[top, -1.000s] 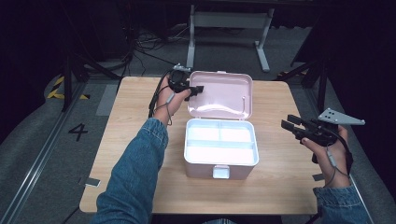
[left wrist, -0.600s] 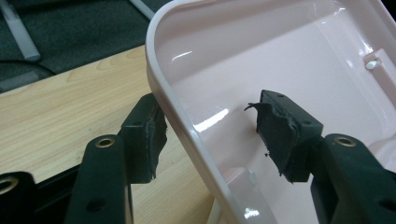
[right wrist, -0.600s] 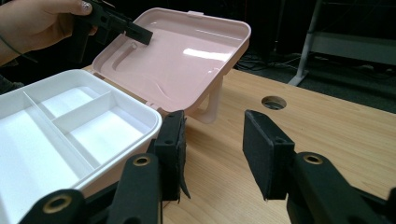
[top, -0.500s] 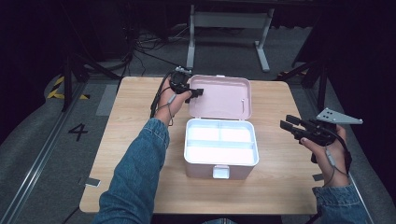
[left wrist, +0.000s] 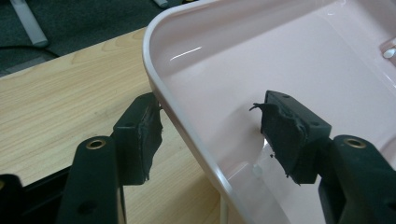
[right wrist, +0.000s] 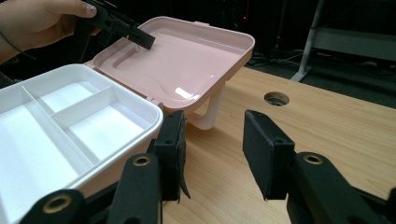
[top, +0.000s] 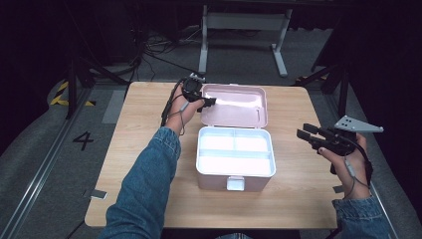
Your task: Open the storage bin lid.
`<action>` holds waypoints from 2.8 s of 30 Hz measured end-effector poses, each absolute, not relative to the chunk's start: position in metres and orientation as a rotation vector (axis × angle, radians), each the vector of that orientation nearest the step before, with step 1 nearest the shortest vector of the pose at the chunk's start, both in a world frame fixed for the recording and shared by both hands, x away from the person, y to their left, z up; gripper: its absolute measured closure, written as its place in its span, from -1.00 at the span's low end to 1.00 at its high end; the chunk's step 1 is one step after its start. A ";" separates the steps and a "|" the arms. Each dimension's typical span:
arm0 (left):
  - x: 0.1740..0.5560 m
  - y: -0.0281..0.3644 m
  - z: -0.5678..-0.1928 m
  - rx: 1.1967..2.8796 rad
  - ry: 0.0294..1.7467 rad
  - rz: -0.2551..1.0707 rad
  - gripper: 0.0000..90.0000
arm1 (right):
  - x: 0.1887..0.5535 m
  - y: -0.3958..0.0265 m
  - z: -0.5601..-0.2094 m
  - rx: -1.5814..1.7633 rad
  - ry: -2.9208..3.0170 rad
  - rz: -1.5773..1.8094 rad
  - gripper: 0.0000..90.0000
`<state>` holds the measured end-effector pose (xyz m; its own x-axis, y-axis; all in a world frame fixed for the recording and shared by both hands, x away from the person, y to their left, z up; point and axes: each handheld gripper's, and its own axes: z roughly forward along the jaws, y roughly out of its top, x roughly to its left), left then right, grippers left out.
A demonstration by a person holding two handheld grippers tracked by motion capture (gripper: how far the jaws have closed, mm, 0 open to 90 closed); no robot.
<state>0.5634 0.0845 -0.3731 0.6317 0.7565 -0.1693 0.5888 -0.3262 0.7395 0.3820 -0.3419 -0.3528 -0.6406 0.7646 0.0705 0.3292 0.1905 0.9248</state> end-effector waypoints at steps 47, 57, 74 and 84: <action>0.418 0.170 -0.292 1.925 0.841 0.447 -0.33 | 0.431 -0.320 -0.351 1.056 2.132 1.484 0.06; 0.375 0.199 -0.309 1.932 0.863 0.512 -0.35 | 0.428 -0.336 -0.353 1.115 2.168 1.445 0.04; 0.370 0.225 -0.349 1.980 1.089 0.618 -0.36 | 0.414 -0.359 -0.358 1.143 2.189 1.347 -0.26; 0.382 0.243 -0.379 2.004 1.231 0.571 -0.38 | 0.421 -0.365 -0.382 1.189 2.235 1.217 -0.34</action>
<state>0.3815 0.2429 -0.3786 0.4495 0.8933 0.0058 0.5817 -0.2976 0.7570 0.4214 -0.3649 -0.3819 -0.5964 0.7968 0.0966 0.5136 0.2864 0.8088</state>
